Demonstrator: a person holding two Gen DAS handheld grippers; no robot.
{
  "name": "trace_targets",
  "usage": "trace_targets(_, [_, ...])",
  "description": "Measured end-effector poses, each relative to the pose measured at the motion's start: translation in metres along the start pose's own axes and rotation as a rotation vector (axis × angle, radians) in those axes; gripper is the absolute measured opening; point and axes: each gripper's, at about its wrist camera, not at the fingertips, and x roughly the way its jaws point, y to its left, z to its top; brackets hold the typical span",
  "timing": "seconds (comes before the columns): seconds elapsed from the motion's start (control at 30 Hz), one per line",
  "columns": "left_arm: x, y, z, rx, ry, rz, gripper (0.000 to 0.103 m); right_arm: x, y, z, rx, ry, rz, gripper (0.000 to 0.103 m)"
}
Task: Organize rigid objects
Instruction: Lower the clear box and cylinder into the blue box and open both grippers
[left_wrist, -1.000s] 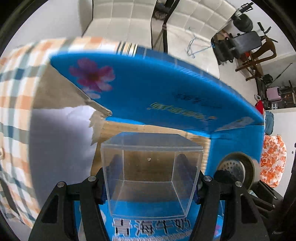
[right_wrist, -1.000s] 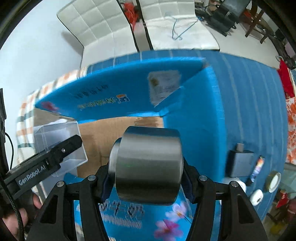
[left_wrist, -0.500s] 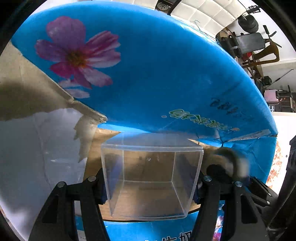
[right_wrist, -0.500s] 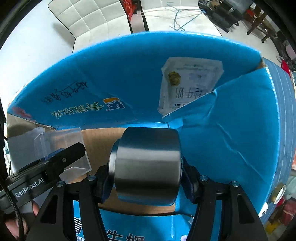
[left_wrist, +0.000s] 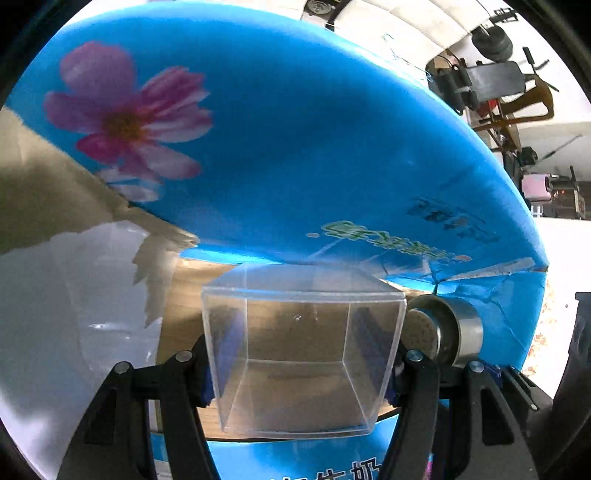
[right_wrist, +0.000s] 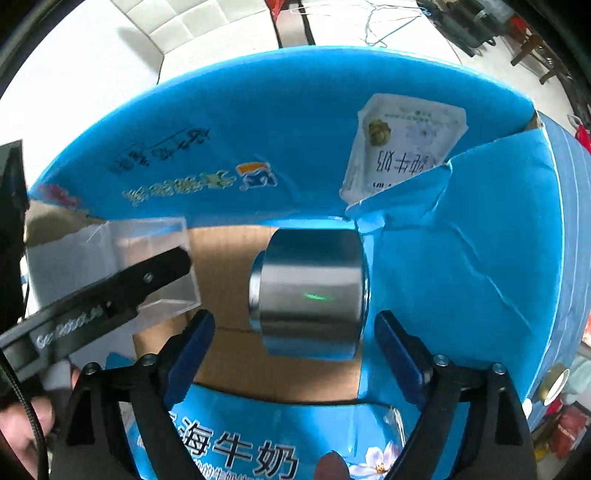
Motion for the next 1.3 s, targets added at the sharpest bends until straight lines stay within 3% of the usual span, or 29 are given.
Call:
trace_targets(0.13, [-0.003, -0.024, 0.0, 0.043, 0.009, -0.007, 0.062, 0.003, 0.007, -0.007, -0.015, 0.013, -0.007, 0.093])
trace_targets(0.37, [0.011, -0.03, 0.006, 0.055, 0.031, -0.012, 0.062, -0.001, -0.005, -0.003, 0.001, 0.021, 0.024, 0.093])
trace_targets(0.5, [0.008, -0.019, 0.012, 0.07, 0.048, 0.01, 0.062, -0.003, -0.005, -0.002, -0.008, 0.028, 0.009, 0.093])
trace_targets(0.6, [0.008, -0.032, 0.015, 0.075, 0.057, 0.041, 0.063, -0.004, -0.004, -0.006, -0.003, 0.023, -0.005, 0.093])
trace_targets(0.7, [0.0, -0.039, 0.015, 0.079, 0.052, 0.058, 0.074, -0.007, -0.005, -0.009, 0.005, 0.021, -0.008, 0.093])
trace_targets(0.77, [-0.008, -0.042, 0.017, 0.08, 0.041, 0.073, 0.09, -0.01, -0.007, -0.011, 0.015, 0.019, 0.002, 0.093])
trace_targets(0.87, [-0.019, -0.047, 0.017, 0.09, 0.02, 0.098, 0.101, -0.026, -0.007, -0.014, 0.02, 0.012, 0.005, 0.093])
trace_targets(1.13, [-0.057, -0.045, -0.017, 0.145, -0.092, 0.182, 0.102, -0.061, -0.007, -0.039, -0.009, -0.039, -0.034, 0.093])
trace_targets(1.3, [-0.078, -0.031, -0.065, 0.195, -0.208, 0.224, 0.102, -0.083, -0.007, -0.067, -0.013, -0.114, -0.081, 0.093])
